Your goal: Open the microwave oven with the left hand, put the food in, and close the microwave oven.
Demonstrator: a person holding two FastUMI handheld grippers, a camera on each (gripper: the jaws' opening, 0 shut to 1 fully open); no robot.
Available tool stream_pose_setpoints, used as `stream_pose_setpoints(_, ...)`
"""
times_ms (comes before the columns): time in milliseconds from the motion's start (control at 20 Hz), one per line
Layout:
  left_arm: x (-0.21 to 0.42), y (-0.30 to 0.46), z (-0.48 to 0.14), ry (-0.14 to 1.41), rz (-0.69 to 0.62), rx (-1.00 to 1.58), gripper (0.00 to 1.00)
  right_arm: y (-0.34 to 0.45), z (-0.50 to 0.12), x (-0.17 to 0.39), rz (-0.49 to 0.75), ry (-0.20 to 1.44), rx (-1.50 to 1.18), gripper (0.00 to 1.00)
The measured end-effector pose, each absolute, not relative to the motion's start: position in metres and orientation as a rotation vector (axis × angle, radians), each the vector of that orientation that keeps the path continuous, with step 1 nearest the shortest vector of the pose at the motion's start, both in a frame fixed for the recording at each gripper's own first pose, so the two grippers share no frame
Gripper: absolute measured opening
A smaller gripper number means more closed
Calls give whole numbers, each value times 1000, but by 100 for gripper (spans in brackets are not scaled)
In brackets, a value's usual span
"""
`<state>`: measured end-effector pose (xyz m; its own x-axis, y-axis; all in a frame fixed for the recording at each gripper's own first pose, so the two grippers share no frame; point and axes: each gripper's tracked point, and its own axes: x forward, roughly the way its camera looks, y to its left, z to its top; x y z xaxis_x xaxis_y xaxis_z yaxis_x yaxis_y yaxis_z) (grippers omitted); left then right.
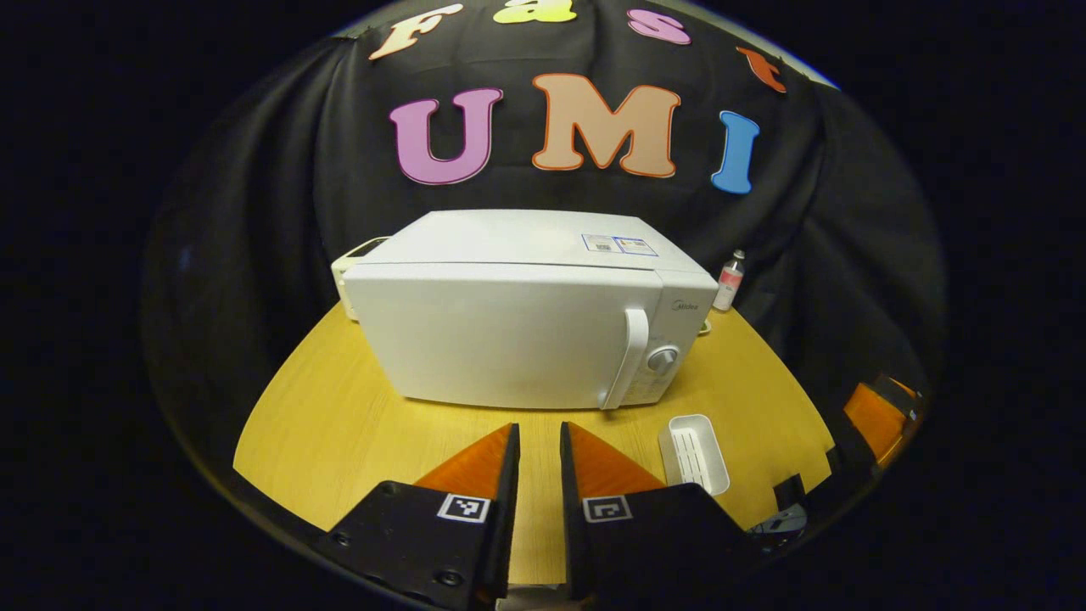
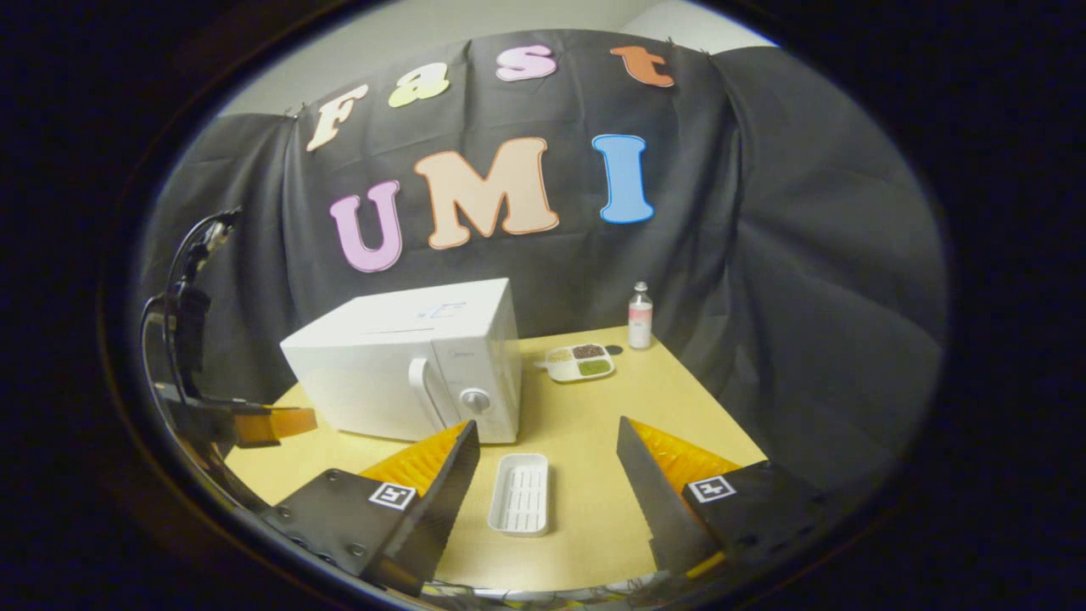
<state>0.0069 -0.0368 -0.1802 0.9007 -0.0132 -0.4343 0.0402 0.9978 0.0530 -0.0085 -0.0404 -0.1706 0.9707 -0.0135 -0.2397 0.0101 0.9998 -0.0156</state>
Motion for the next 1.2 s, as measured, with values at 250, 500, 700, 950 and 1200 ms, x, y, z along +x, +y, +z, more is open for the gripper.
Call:
stream_pose_setpoints(250,-14,-23,-155,380,57,46,54,-34,-140,2,45,192,-27,92)
stream_pose_setpoints(500,-25,-12,-120,263,163,-63,99,-29,-107,9,92,122,-42,92)
stream_pose_setpoints(700,-24,-13,-101,214,192,-90,97,-32,-92,13,113,101,-16,92)
stream_pose_setpoints(950,-15,-27,-95,206,168,-77,97,-48,-87,16,88,93,-22,92)
stream_pose_setpoints(1200,-4,-40,-94,216,134,-69,97,-59,-88,18,64,101,14,92)
